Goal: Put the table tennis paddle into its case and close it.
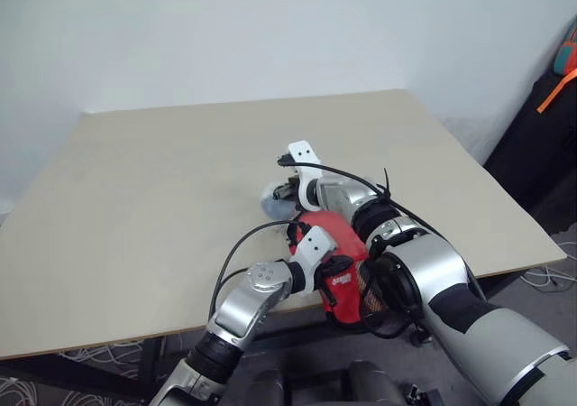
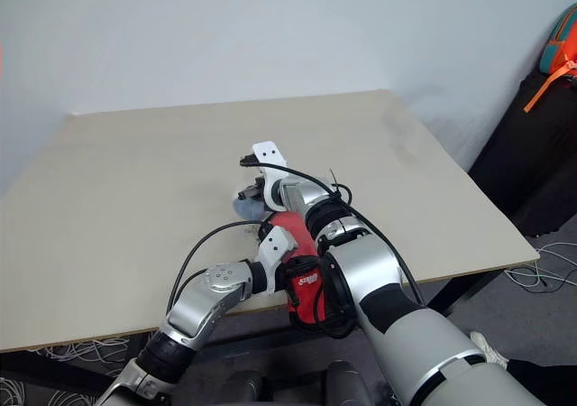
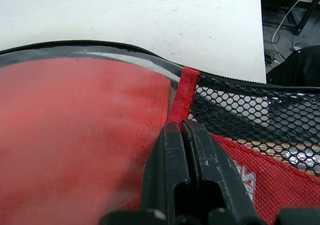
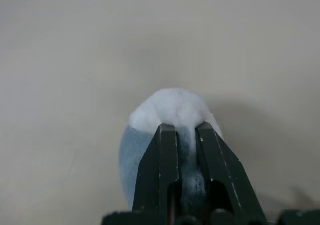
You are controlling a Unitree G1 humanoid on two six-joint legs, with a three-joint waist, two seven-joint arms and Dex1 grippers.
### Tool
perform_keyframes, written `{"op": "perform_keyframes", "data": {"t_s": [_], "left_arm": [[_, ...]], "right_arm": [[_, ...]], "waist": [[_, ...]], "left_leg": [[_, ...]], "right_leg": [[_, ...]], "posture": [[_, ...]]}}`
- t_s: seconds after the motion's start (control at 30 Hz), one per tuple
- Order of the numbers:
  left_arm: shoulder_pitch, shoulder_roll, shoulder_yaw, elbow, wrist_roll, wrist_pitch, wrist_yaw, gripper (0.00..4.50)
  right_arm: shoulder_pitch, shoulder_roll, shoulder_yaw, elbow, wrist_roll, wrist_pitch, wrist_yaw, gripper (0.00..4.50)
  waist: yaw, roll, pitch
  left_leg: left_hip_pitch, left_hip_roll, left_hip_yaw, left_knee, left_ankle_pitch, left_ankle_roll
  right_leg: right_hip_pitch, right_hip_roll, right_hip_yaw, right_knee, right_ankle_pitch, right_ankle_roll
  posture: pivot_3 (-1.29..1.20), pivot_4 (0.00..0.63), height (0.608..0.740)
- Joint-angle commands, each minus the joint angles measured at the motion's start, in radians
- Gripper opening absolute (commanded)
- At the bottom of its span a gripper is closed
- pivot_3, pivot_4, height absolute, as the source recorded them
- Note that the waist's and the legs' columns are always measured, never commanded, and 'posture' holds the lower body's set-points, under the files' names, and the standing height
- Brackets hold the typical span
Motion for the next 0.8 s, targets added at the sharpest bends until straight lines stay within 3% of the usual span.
{"op": "perform_keyframes", "data": {"t_s": [0.03, 0.8], "left_arm": [[0.009, 0.018, 0.020, 0.019, 0.026, 0.029, 0.022, 0.00], [0.026, 0.008, 0.015, 0.007, 0.020, 0.037, 0.036, 0.00]], "right_arm": [[-0.048, 0.001, -0.036, -0.013, 0.021, -0.054, -0.041, 0.01], [0.021, -0.102, 0.040, 0.040, -0.136, -0.145, -0.372, 0.01]], "waist": [[-0.001, 0.000, 0.000], [-0.002, 0.000, 0.000]], "left_leg": [[0.000, 0.000, 0.000, 0.000, 0.000, 0.000], [0.000, 0.000, 0.000, 0.000, 0.000, 0.000]], "right_leg": [[0.000, 0.000, 0.000, 0.000, 0.000, 0.000], [0.000, 0.000, 0.000, 0.000, 0.001, -0.001]], "posture": [[0.00, 0.000, 0.740], [0.00, 0.000, 0.740]]}}
